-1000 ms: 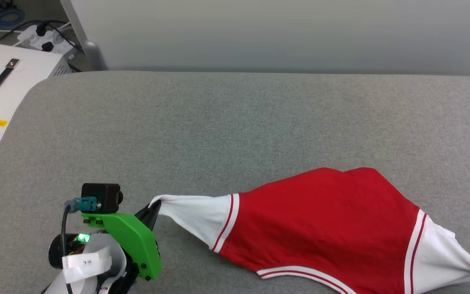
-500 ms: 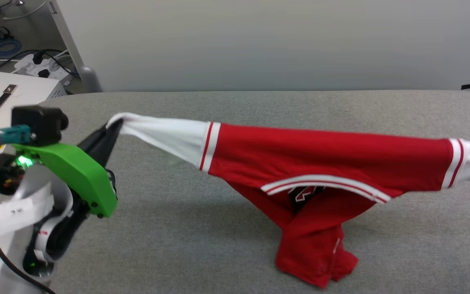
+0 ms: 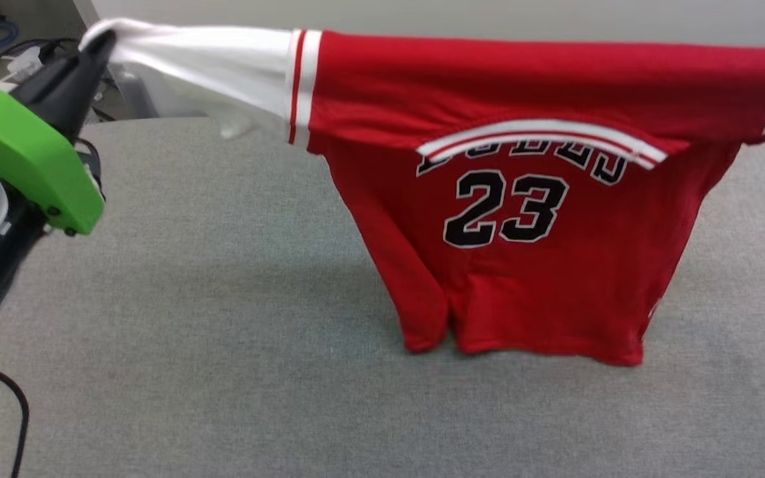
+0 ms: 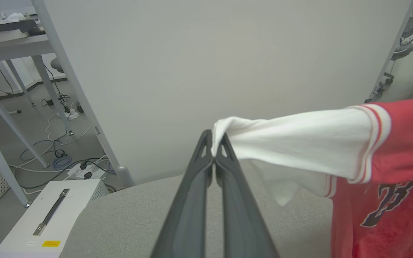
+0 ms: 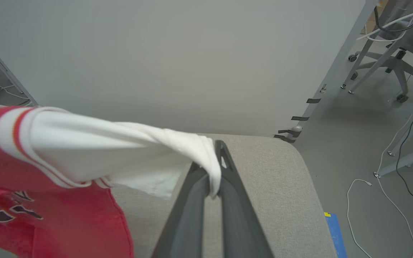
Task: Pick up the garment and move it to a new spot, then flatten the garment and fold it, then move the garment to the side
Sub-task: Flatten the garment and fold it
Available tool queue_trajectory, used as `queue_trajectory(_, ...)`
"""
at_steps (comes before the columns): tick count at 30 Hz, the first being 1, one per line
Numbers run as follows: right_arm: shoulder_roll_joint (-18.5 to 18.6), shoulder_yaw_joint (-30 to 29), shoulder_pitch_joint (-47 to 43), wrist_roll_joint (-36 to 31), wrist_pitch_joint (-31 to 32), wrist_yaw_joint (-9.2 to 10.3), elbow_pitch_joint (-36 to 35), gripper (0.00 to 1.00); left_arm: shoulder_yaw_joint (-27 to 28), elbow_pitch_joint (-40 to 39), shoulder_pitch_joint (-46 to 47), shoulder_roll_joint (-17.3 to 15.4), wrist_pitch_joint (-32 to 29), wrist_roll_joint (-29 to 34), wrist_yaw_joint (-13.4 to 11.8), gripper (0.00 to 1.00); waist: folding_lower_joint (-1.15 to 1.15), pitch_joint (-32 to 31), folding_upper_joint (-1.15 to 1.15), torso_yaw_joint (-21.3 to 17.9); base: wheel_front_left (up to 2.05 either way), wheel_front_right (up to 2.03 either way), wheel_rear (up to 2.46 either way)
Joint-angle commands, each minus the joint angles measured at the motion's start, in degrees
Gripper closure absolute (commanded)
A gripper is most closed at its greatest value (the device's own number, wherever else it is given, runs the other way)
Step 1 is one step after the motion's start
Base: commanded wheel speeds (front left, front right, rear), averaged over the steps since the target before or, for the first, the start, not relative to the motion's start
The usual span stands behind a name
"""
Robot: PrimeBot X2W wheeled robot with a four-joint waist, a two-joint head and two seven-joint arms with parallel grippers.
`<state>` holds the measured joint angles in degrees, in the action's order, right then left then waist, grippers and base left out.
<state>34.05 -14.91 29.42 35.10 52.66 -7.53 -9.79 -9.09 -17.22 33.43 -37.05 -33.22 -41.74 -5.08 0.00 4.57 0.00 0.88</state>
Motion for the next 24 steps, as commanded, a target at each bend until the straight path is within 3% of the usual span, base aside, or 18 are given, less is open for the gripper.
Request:
queue_trajectory(1, 1.0, 0.5, 2.8, -0.3, -1.1, 0.04, 1.0, 1.0, 0.7, 0.7, 2.6, -1.1, -0.3, -0.2, 0.5, 1.0, 0.0, 3.2, 0.0, -0.2, 0.0, 0.0, 0.0)
queue_trajectory(7, 3.7, 4.9, 14.6, -1.8, -5.3, 0.04, 5.5, 1.0, 1.8, 5.1, 12.7, -2.2, -1.9, -1.0, 1.8, 1.0, 0.0, 11.2, 0.0, -0.3, 0.0, 0.0, 0.0)
queue_trajectory(12, 3.9, 9.2, 26.8, -4.7, -10.2, 0.04, 10.6, 1.0, 1.1, 10.9, 24.4, -3.4, -1.2, 1.2, 4.3, 1.0, 0.0, 18.9, 0.0, -0.8, 0.0, 0.0, 0.0)
queue_trajectory(19, 2.1, 15.0, 44.6, -10.3, -20.0, 0.04, 21.9, 1.0, -1.8, 23.3, 43.4, -2.4, 4.5, 7.2, 8.1, 1.0, 0.0, 27.9, 0.0, -1.3, 0.0, 0.0, 0.0)
queue_trajectory(24, -0.1, 16.5, 54.5, -14.9, -27.9, 0.04, 30.3, 1.0, -4.1, 31.8, 54.3, -0.3, 10.4, 11.2, 9.5, 1.0, 0.0, 31.9, 0.0, -1.4, 0.0, 0.0, 0.0)
